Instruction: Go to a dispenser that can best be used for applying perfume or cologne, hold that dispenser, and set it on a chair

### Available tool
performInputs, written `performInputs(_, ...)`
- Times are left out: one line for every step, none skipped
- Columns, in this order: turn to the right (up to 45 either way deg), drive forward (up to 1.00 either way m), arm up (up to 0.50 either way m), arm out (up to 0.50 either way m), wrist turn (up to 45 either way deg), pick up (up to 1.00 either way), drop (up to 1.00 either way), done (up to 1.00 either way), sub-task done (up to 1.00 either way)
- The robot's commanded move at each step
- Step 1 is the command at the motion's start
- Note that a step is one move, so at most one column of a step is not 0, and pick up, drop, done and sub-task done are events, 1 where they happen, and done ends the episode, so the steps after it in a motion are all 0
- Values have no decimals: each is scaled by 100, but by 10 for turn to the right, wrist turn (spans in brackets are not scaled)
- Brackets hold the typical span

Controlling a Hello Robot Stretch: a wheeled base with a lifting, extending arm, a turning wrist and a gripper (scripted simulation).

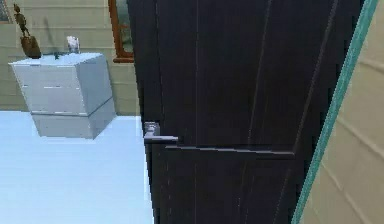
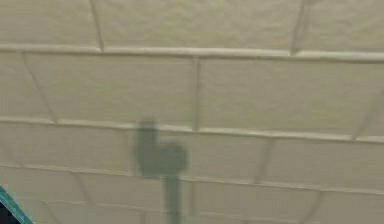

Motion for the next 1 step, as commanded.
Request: performInputs(-450,0,0,0,0,0,0,0,0)
